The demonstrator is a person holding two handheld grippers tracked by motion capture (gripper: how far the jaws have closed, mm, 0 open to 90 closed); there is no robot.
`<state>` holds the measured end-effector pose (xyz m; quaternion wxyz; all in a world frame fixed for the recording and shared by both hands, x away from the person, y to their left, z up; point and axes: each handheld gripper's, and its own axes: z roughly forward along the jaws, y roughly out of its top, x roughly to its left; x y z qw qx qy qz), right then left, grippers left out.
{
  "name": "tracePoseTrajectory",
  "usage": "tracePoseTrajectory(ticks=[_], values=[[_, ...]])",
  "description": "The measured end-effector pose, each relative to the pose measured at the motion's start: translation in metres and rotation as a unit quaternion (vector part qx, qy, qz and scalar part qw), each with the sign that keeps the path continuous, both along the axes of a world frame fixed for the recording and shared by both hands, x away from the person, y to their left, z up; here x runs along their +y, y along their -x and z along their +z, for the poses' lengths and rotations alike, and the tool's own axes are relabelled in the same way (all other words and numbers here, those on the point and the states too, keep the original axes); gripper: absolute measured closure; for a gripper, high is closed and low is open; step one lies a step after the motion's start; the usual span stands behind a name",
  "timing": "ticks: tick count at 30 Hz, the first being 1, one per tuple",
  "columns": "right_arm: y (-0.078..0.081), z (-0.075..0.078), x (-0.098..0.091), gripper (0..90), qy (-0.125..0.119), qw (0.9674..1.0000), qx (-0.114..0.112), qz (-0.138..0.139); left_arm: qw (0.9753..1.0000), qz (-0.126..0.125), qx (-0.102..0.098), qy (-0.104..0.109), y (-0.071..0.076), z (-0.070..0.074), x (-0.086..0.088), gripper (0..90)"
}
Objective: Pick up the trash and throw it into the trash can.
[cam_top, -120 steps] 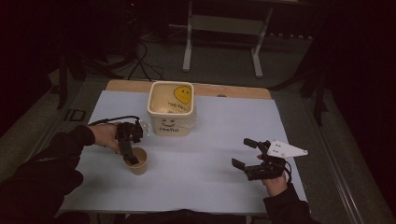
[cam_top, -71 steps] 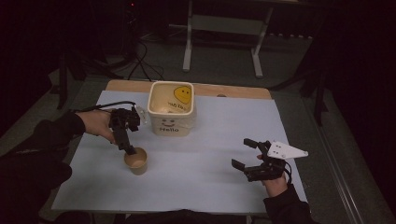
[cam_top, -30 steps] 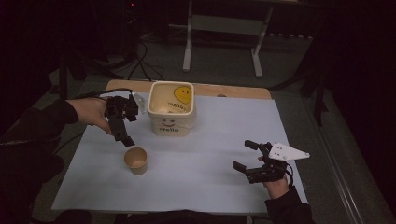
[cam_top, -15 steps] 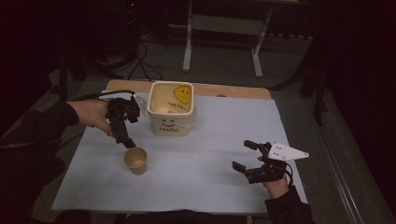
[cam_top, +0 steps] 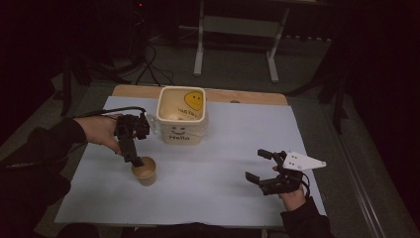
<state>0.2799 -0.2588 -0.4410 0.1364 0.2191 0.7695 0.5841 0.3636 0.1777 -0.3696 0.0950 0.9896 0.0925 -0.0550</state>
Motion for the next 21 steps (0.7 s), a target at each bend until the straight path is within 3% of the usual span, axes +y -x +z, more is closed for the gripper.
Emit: tracePoseTrajectory(ticks=[6,16,21], values=[[0.0,0.0,0.0,10.4,0.001,1.0,0.0,-0.001,1.0,0.005,0.002,-0.004,0.002,-0.011,0.002,1.2],[-0.001,0.0,0.001,10.5,0.003,1.0,0.0,0.001,0.9997,0.009,0.019,0.008,0.006,-0.032,0.003,1.2],[-0.001,-0.001,0.001,10.4,0.003,1.0,0.0,0.001,0.9998,0.015,0.014,0.006,0.007,-0.043,0.004,1.2]])
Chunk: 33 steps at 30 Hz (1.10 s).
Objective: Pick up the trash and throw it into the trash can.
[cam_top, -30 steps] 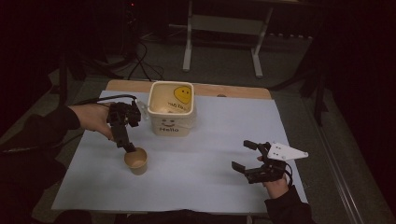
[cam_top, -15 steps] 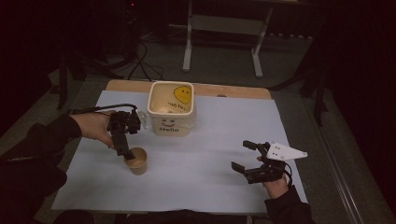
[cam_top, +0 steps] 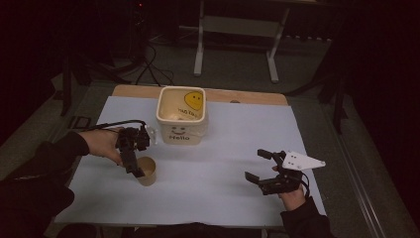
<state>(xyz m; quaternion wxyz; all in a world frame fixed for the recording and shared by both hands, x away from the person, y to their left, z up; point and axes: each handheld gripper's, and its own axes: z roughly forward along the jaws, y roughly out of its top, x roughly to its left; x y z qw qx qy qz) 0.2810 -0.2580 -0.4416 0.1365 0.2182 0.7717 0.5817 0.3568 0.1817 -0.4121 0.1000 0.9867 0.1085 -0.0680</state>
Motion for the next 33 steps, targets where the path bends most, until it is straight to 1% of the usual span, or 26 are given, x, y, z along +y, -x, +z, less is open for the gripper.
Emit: tracePoseTrajectory(ticks=[3,6,7,8,9,10,12,14,15,21,24,25,26,27,28,30,32,33], values=[[0.0,0.0,0.0,10.4,0.0,1.0,0.0,0.0,1.0,0.001,0.001,0.009,0.001,-0.005,0.001,1.2],[0.0,0.0,0.0,10.5,0.0,1.0,0.001,0.001,0.9995,0.009,-0.001,0.029,0.002,-0.008,0.002,1.2],[0.0,0.0,0.0,10.5,0.001,1.0,0.001,0.0,0.9995,0.007,0.0,0.032,0.002,-0.009,0.002,1.2],[0.0,0.0,0.0,10.5,0.001,1.0,0.001,0.001,0.9993,0.011,-0.002,0.035,0.003,-0.012,0.003,1.2],[0.0,0.0,0.0,10.5,0.001,1.0,0.001,0.0,0.9992,0.014,-0.004,0.037,0.003,-0.013,0.003,1.2],[0.0,0.0,0.0,10.5,0.0,1.0,0.001,0.001,0.9992,0.009,-0.002,0.038,0.003,-0.014,0.004,1.2],[0.0,0.0,0.0,10.5,0.001,1.0,0.002,0.0,0.9989,0.016,-0.005,0.043,0.004,-0.017,0.005,1.2],[0.0,0.0,0.001,10.5,0.003,1.0,0.003,0.001,0.9987,0.016,-0.008,0.047,0.005,-0.018,0.006,1.2],[0.0,-0.001,0.001,10.5,0.003,1.0,0.003,0.001,0.9986,0.017,-0.006,0.05,0.005,-0.019,0.007,1.2],[-0.001,-0.001,0.001,10.5,0.004,1.0,0.006,0.003,0.9986,0.021,-0.01,0.047,0.006,-0.026,0.006,1.2],[-0.001,-0.001,0.001,10.5,0.004,1.0,0.006,0.003,0.999,0.019,-0.012,0.04,0.006,-0.031,0.005,1.2],[-0.001,-0.001,0.001,10.5,0.005,1.0,0.006,0.003,0.9989,0.021,-0.007,0.04,0.006,-0.033,0.005,1.2],[-0.001,-0.001,0.001,10.5,0.005,1.0,0.006,0.003,0.9991,0.019,-0.011,0.036,0.006,-0.034,0.005,1.2],[-0.001,-0.001,0.001,10.5,0.005,1.0,0.006,0.003,0.999,0.021,-0.011,0.037,0.006,-0.036,0.005,1.3],[-0.001,-0.001,0.001,10.5,0.005,1.0,0.006,0.003,0.9992,0.018,-0.011,0.034,0.005,-0.037,0.005,1.3],[-0.001,-0.001,0.001,10.5,0.005,1.0,0.006,0.004,0.9989,0.024,-0.015,0.036,0.006,-0.041,0.006,1.3],[-0.001,-0.001,0.001,10.5,0.005,1.0,0.007,0.004,0.999,0.024,-0.013,0.036,0.006,-0.042,0.006,1.3],[-0.001,-0.001,0.001,10.5,0.005,1.0,0.007,0.004,0.9991,0.023,-0.012,0.032,0.007,-0.045,0.006,1.4]])
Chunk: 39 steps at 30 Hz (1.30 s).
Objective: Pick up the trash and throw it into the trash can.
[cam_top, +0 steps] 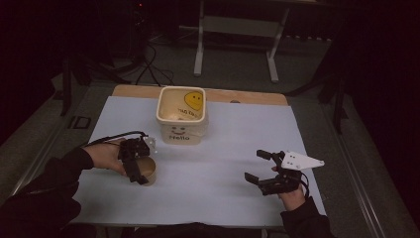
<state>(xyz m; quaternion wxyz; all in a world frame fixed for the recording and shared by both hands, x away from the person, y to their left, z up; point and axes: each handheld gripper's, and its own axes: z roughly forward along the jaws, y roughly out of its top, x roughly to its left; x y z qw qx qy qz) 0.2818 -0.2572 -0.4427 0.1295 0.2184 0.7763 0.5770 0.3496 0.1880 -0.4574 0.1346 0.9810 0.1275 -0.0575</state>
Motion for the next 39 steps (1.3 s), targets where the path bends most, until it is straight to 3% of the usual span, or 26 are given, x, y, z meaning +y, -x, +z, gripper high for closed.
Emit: tracePoseTrajectory(ticks=[10,22,31,39], values=[[0.0,-0.001,0.001,10.5,0.001,1.0,0.001,0.001,1.0,-0.001,0.004,-0.003,0.001,-0.008,0.003,13.3],[-0.001,-0.001,0.001,10.5,0.002,1.0,0.003,0.0,1.0,-0.006,0.004,0.001,-0.001,-0.01,0.005,21.2],[-0.001,-0.001,0.001,10.5,0.001,1.0,0.003,0.0,0.9997,0.001,0.011,0.023,-0.004,0.0,0.007,22.6],[-0.001,-0.001,0.001,10.5,0.002,1.0,0.003,0.0,0.9996,-0.001,0.015,0.024,-0.006,0.011,0.009,22.7]])
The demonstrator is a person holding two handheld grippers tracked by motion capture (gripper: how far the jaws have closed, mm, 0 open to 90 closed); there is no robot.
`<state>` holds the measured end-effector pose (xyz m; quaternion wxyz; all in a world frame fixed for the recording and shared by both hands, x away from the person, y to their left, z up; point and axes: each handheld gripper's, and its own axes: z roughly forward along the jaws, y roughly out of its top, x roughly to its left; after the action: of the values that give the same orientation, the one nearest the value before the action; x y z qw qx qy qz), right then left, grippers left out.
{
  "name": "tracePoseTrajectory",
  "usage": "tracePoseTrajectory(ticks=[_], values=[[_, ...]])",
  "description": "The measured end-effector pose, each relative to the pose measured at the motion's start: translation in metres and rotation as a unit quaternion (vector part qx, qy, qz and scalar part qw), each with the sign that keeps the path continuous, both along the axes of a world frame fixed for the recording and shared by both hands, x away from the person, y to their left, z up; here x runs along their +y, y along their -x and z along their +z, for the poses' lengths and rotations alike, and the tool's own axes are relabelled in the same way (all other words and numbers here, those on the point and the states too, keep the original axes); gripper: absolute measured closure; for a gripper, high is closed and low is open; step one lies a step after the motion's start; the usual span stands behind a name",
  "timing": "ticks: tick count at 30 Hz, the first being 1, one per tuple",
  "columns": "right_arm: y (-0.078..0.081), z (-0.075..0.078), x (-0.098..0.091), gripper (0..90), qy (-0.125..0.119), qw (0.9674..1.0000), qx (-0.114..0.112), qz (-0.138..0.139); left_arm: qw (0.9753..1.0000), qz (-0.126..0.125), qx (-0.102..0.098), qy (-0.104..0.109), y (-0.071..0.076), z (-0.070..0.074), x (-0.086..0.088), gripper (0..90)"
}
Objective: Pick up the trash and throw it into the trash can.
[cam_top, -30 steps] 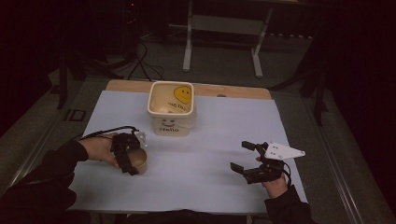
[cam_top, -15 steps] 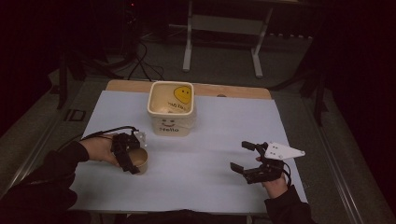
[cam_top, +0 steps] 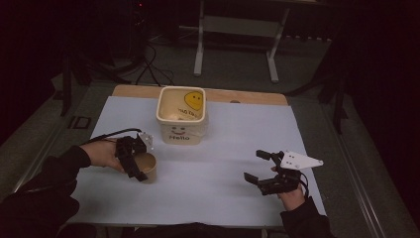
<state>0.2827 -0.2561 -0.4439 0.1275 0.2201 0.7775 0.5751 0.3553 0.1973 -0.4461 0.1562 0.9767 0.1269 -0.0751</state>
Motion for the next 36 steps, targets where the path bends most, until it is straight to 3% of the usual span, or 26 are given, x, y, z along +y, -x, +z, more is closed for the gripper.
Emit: tracePoseTrajectory(ticks=[10,25,36], values=[[-0.001,0.0,0.0,10.5,0.001,1.0,0.001,0.0,0.9999,-0.008,0.0,-0.012,-0.002,0.018,-0.003,22.7],[-0.001,-0.001,0.0,10.5,0.0,1.0,0.005,0.0,0.9993,-0.014,-0.017,-0.029,-0.004,0.045,-0.009,22.7],[-0.001,-0.001,0.0,10.5,-0.001,1.0,0.007,0.0,0.999,-0.025,-0.025,-0.027,-0.01,0.066,-0.016,23.3]])
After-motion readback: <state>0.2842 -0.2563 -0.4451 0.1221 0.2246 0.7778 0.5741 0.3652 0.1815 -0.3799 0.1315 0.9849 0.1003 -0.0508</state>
